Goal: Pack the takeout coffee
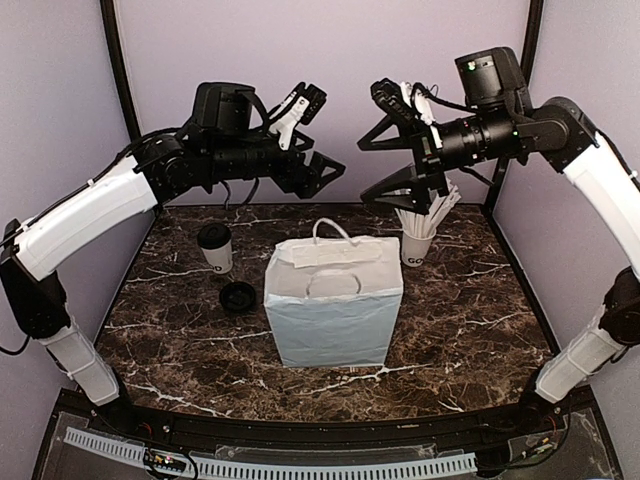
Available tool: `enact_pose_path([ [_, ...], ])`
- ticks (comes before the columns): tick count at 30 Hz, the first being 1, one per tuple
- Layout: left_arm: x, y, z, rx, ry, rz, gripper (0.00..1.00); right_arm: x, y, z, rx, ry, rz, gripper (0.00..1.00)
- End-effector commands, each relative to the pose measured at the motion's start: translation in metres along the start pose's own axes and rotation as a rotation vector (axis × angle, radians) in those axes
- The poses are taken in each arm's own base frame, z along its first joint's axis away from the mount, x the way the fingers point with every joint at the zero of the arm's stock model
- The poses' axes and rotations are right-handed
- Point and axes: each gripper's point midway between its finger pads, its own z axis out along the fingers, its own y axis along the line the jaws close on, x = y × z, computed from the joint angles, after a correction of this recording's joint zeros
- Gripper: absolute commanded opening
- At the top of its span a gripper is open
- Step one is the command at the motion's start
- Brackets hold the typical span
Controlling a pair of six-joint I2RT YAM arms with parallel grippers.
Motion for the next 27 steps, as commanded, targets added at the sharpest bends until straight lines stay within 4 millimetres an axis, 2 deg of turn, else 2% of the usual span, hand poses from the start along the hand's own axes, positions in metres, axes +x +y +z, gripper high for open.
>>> enact_pose_path([
  [1, -0.019, 0.006, -0.037, -0.035, -0.067, 0.017, 0.90, 0.003, 0.005, -0.011, 0.019, 0.013, -0.022, 0.99],
  [5, -0.017, 0.004, -0.048, -0.029, -0.067, 0.013, 0.91, 0.008, 0.010, -0.011, 0.005, 0.023, -0.020, 0.99],
  [9, -0.003, 0.004, -0.061, -0.041, -0.033, 0.010, 0.90, 0.023, 0.011, -0.009, 0.011, 0.056, -0.005, 0.98],
  [10, 0.009, 0.006, -0.061, -0.054, 0.002, 0.004, 0.90, 0.028, 0.012, -0.009, 0.010, 0.065, 0.003, 0.98],
  [11, 0.012, 0.012, -0.067, -0.085, 0.013, -0.010, 0.90, 0.034, 0.012, -0.009, 0.006, 0.072, 0.014, 0.97],
  [14, 0.045, 0.025, -0.076, -0.137, 0.114, -0.066, 0.88, 0.050, 0.009, -0.010, 0.003, 0.089, 0.057, 0.96],
  [16, 0.069, 0.042, -0.082, -0.182, 0.175, -0.135, 0.85, 0.065, 0.006, -0.009, 0.009, 0.107, 0.088, 0.94],
  [18, 0.094, 0.069, -0.092, -0.252, 0.223, -0.211, 0.83, 0.076, 0.002, -0.009, 0.017, 0.122, 0.114, 0.93],
  [19, 0.111, 0.073, -0.092, -0.267, 0.252, -0.258, 0.82, 0.082, -0.001, -0.009, 0.022, 0.129, 0.126, 0.92],
  [20, 0.117, 0.082, -0.098, -0.293, 0.252, -0.280, 0.82, 0.086, -0.002, -0.009, 0.024, 0.132, 0.137, 0.91],
  [21, 0.131, 0.083, -0.098, -0.301, 0.274, -0.300, 0.82, 0.089, -0.004, -0.010, 0.029, 0.132, 0.146, 0.91],
  [23, 0.144, 0.085, -0.100, -0.310, 0.289, -0.314, 0.82, 0.095, -0.007, -0.010, 0.036, 0.138, 0.162, 0.91],
  [27, 0.161, 0.084, -0.095, -0.293, 0.317, -0.332, 0.83, 0.114, -0.009, -0.001, 0.034, 0.174, 0.178, 0.89],
])
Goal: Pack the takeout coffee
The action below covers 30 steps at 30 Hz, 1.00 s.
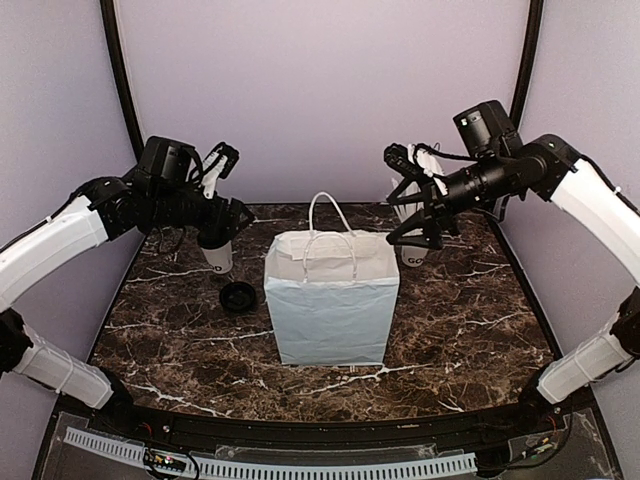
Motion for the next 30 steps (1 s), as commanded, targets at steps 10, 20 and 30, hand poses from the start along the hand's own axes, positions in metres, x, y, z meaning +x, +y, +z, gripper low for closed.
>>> enact_pose_path([
  [10, 0.074, 0.096, 0.028, -0.228, 0.276, -0.314, 0.83, 0.025, -0.015, 0.019, 0.009, 0.033, 0.049, 0.88],
  [20, 0.083, 0.140, 0.067, -0.213, 0.448, -0.336, 0.99, 0.037, -0.027, 0.032, 0.006, 0.091, 0.075, 0.88],
  [30, 0.089, 0.161, 0.101, -0.269, 0.553, -0.288, 0.97, 0.037, -0.025, 0.034, -0.013, 0.097, 0.077, 0.89],
])
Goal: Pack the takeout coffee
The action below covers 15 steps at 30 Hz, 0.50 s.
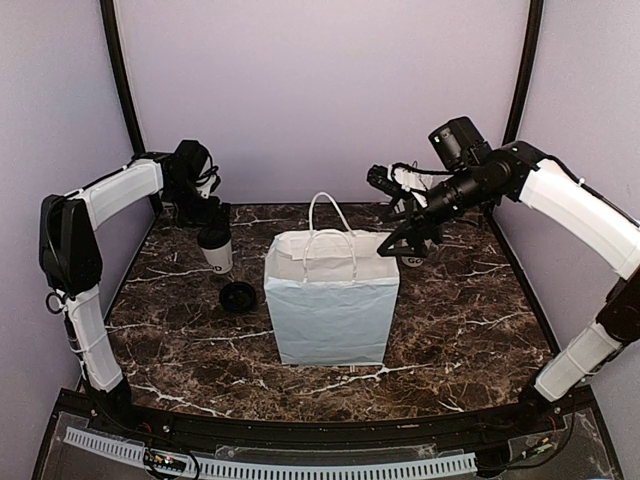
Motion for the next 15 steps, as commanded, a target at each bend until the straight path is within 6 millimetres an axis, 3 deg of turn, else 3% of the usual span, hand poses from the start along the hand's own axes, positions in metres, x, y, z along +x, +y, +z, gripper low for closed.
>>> enact_pose_path([
  [1, 0.004, 0.007, -0.002, -0.048, 0.051, 0.031, 0.97, -0.006, -0.002, -0.007, 0.012, -0.019, -0.013, 0.89],
  [8, 0.003, 0.014, 0.011, -0.091, 0.068, 0.037, 0.92, -0.006, -0.001, -0.007, 0.010, -0.021, -0.012, 0.89],
  [15, -0.003, 0.005, 0.019, -0.044, 0.068, 0.042, 0.86, -0.004, -0.001, -0.006, 0.011, -0.016, -0.011, 0.88],
])
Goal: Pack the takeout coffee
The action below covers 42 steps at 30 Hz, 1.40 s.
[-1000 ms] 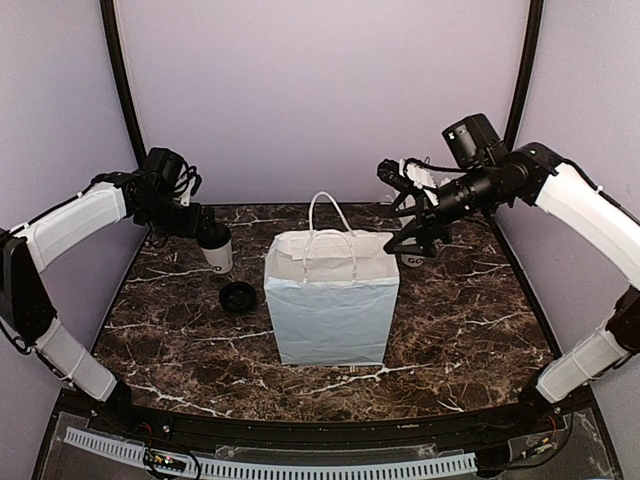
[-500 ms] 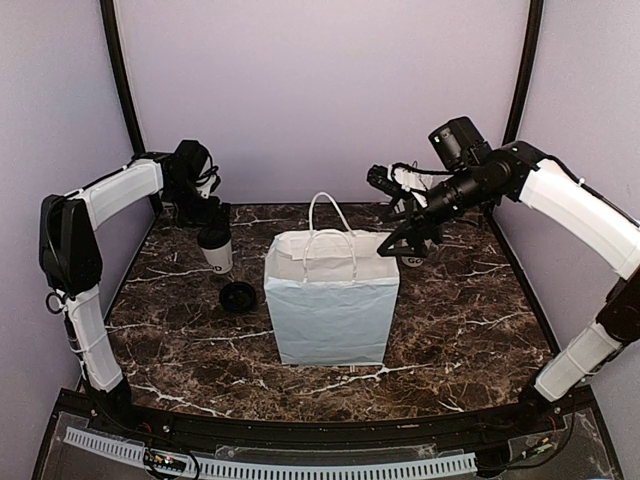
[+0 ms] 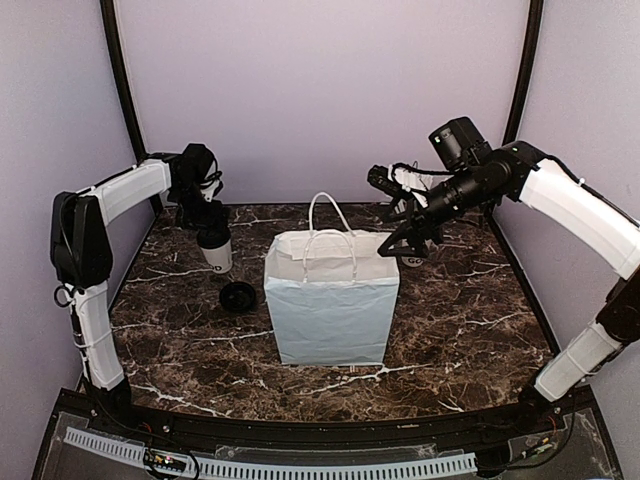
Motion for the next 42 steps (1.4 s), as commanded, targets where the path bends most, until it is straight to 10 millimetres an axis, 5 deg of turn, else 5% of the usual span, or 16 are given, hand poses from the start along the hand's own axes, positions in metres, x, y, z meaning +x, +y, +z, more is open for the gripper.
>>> enact_pose_path([
  [1, -0.007, -0.006, -0.002, 0.025, -0.003, 0.016, 0.86, -0.005, -0.001, -0.006, 0.013, -0.020, -0.014, 0.88],
  [15, -0.005, -0.011, -0.003, 0.054, 0.029, 0.018, 0.72, -0.004, -0.002, -0.005, 0.018, -0.015, -0.012, 0.89],
  [23, -0.004, -0.012, -0.058, 0.078, -0.026, 0.012, 0.63, -0.004, -0.001, -0.006, 0.017, -0.022, -0.012, 0.89],
  [26, 0.005, -0.026, -0.089, 0.124, -0.050, 0.038, 0.63, -0.006, -0.002, -0.008, 0.027, -0.025, -0.013, 0.89],
  [34, 0.070, -0.077, -0.141, 0.211, -0.050, 0.170, 0.63, -0.009, -0.015, -0.035, 0.134, -0.035, -0.026, 0.89],
  [39, 0.119, -0.111, -0.179, 0.332, -0.095, 0.214, 0.62, 0.005, -0.026, -0.050, 0.222, -0.020, -0.017, 0.90],
  [42, 0.152, -0.126, -0.186, 0.410, -0.078, 0.216, 0.60, 0.016, -0.031, -0.055, 0.252, 0.002, 0.007, 0.90],
])
